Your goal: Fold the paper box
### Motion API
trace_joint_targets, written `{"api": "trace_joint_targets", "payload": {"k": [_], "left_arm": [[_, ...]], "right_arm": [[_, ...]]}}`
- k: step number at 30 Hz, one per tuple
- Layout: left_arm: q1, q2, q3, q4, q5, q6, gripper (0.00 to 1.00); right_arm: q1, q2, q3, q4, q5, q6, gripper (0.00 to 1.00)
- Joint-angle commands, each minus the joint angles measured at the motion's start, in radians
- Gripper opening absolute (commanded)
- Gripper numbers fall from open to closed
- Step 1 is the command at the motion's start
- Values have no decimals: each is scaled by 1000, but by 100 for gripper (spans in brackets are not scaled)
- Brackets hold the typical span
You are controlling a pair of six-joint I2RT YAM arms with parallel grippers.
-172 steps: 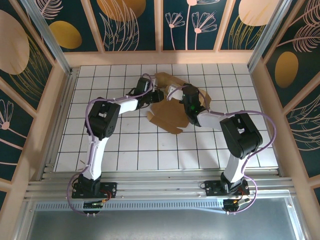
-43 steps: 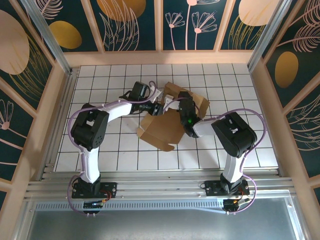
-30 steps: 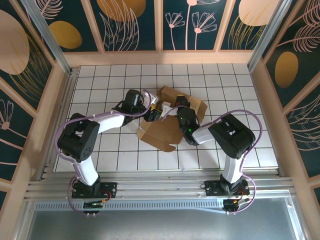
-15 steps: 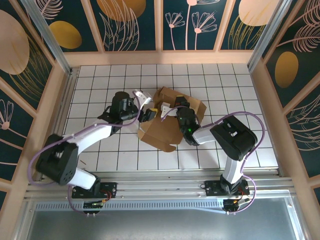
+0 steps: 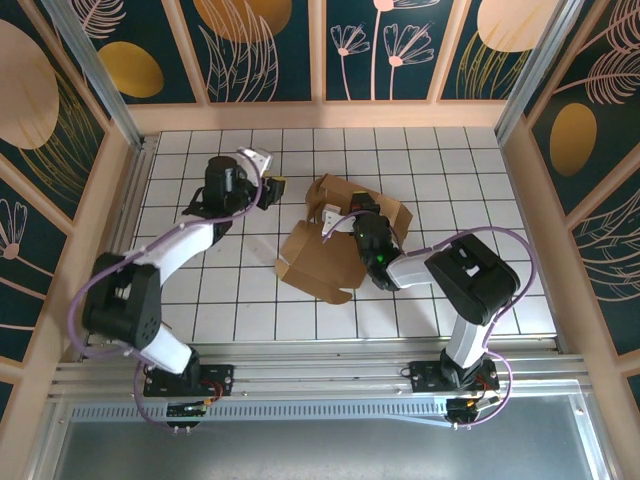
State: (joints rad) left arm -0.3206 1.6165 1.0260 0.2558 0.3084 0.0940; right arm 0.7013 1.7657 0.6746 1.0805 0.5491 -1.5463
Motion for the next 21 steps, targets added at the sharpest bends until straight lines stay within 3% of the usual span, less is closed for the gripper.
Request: {"api": "trace_joint_targets", "payload": {"k": [1,7,13,21], "left_arm": [[-2,128,94,-146,165,173,53],[-4,252,204,-220,367,304,58],[-6,292,206,-195,455,374,60],[-37,418,325,-268,427,423,56]], "right_arm": [[2,-24,2,-131,-18,50,0],[-6,-49,23,-206,-38,94,0],[-8,-42,44,-232,-43,106,0],[-4,-27,52,-232,-45,109,0]]}}
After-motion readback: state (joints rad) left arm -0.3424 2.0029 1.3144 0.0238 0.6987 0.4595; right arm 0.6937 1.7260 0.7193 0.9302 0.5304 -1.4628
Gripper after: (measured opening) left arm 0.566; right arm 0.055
